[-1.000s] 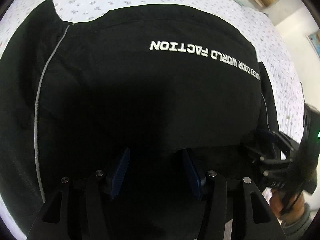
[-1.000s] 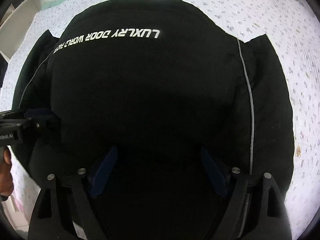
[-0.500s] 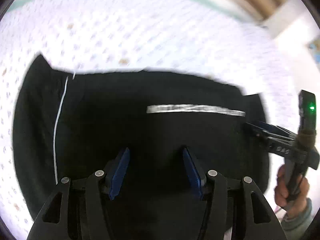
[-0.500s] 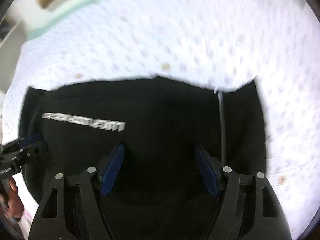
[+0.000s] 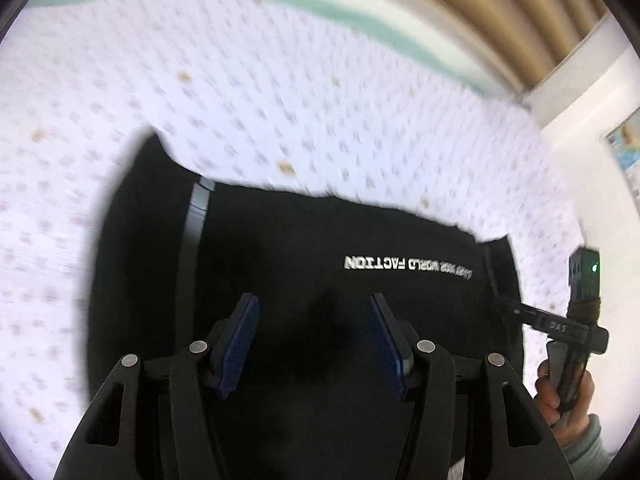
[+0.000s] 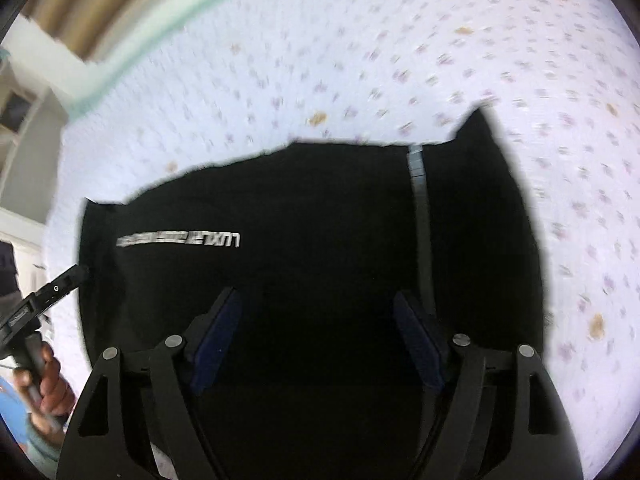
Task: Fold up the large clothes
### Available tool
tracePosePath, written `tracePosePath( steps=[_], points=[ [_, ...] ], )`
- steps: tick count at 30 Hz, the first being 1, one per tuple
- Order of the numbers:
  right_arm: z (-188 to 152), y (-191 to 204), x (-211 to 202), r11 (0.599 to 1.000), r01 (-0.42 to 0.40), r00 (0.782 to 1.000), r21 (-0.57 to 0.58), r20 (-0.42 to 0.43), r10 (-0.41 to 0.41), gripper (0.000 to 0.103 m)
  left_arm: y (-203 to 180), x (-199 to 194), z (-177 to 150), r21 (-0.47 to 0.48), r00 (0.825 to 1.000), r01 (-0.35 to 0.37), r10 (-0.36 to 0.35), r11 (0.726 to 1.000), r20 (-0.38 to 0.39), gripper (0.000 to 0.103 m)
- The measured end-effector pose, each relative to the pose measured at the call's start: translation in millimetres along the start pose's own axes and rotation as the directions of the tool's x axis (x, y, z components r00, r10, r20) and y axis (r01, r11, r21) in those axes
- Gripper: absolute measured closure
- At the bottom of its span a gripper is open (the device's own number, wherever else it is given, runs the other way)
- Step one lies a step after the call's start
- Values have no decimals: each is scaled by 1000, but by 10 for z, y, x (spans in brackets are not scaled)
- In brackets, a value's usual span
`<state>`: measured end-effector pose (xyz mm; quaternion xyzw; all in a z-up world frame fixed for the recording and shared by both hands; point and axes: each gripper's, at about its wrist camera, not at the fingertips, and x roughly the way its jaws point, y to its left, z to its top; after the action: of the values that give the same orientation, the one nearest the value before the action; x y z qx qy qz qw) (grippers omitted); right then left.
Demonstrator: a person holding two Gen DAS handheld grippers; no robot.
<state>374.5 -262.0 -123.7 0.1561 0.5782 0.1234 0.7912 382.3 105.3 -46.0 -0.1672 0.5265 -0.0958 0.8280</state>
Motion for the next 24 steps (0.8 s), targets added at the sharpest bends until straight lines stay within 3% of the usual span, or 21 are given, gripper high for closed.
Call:
tracePosePath(
  steps=[4, 6, 10, 16, 21, 24],
  points=[
    [-190, -291, -498, 998, 13, 996, 65, 87, -19, 21, 498, -413, -38, -67, 997, -81, 81, 994, -2, 41],
    [-264, -454, -671, 995, 41, 992, 87, 113, -51, 21, 799, -543, -74, -120, 997, -79, 78, 990, -16, 40],
    [-157, -729, -697, 990, 57, 991, 127, 115, -72, 20, 1194, -426, -90, -217, 999, 3, -10, 976, -31, 40],
    [-172, -875, -573, 991, 74, 994, 115, 75, -83, 20, 1351, 26, -225, -277, 990, 64, -95, 959, -102, 40],
    [-203, -915, -291, 991, 63, 998, 117, 19, -65, 20, 1391, 259, -231, -283, 989, 56, -93, 957, -118, 40],
    [-223, -913, -147, 993, 60, 998, 105, -1, -60, 20, 1404, 379, -258, -292, 982, 87, -131, 952, -134, 40]
  ],
)
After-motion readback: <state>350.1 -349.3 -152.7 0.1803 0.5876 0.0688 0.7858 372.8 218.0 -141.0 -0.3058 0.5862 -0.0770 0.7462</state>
